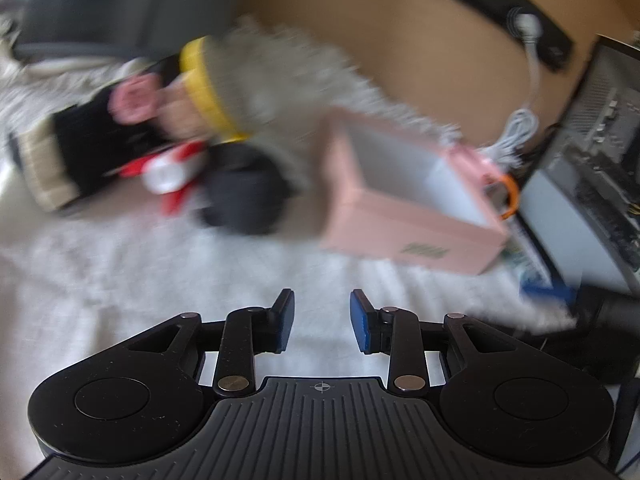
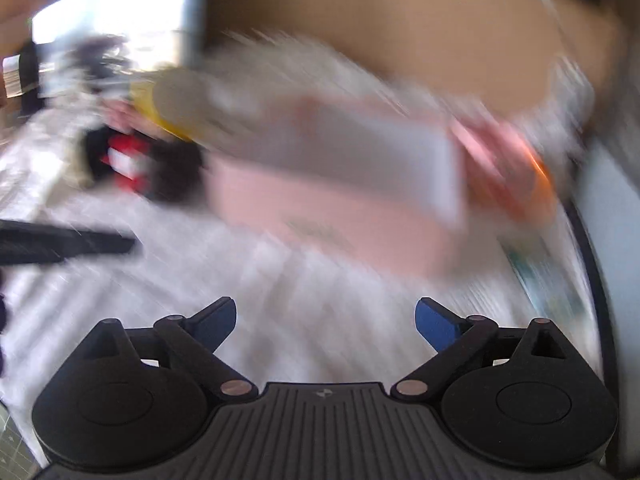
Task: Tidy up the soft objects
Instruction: 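Grasp the black plush bear with the right gripper while the left gripper reaches the yellow glitter disc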
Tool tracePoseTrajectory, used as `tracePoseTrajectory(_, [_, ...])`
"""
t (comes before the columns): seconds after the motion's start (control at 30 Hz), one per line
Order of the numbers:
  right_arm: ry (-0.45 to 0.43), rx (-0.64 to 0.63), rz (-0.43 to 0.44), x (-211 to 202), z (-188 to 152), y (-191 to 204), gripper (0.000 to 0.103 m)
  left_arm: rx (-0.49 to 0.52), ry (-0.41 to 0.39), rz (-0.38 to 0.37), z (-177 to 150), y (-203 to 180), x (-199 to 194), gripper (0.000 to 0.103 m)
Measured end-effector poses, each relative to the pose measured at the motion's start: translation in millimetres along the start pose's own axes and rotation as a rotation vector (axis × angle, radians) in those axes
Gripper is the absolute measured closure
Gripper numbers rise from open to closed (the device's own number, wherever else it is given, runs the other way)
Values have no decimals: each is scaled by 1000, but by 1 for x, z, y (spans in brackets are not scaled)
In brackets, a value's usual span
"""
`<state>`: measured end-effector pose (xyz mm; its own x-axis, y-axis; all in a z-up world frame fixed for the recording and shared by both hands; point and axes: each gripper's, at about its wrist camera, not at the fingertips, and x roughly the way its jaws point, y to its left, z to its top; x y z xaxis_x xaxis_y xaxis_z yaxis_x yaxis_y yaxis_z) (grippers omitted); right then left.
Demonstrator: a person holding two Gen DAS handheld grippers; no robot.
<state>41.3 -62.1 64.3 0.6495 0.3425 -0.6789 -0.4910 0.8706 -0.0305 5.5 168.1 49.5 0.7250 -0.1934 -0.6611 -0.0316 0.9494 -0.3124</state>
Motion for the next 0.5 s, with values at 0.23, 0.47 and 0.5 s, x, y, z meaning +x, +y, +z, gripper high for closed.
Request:
tracePoseTrajectory(0.23, [-30, -281, 63, 82, 89, 106, 8, -30, -14, 106, 1, 80, -27, 69])
tracePoseTrajectory(0.47, [74, -321, 51, 150, 107, 132, 34, -30, -37, 124, 10, 123, -43, 69])
tracePoseTrajectory(0.5, [99, -313, 74, 150, 107, 132, 37, -31, -38, 113, 14, 126, -43, 69])
